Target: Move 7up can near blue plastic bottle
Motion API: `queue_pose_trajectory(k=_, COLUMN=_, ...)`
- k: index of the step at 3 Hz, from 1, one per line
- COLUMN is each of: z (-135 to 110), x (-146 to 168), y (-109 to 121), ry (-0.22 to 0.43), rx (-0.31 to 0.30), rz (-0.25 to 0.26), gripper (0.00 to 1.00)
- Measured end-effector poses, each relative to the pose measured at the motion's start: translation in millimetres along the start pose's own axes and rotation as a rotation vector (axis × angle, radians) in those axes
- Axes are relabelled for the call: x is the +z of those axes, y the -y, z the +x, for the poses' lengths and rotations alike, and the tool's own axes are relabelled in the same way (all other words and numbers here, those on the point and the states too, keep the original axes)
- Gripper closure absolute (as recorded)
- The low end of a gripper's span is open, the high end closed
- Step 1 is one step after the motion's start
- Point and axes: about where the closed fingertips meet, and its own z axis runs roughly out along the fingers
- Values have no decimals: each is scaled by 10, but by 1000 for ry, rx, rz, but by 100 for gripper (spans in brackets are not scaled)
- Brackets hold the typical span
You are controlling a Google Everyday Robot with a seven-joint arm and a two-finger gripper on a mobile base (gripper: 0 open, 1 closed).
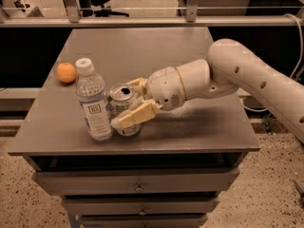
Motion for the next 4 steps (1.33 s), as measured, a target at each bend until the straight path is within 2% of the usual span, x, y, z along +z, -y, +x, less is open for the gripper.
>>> queue_pose_trajectory(k=1, z=20, x=14, y=5, ry=5, rx=2, rz=4, gripper=0)
queue_pose_trajectory(k=2, z=104, x=-142, y=65, ry=-31, rx=6, rz=38, gripper=0)
queue_pose_trajectory(k=3, z=173, x=-727, y=253, ry=-125, rx=-29, rz=145, gripper=0)
queue_pose_trajectory(k=4, z=124, x=-1647, y=548, ry=-193, rx=-70, rz=335, gripper=0)
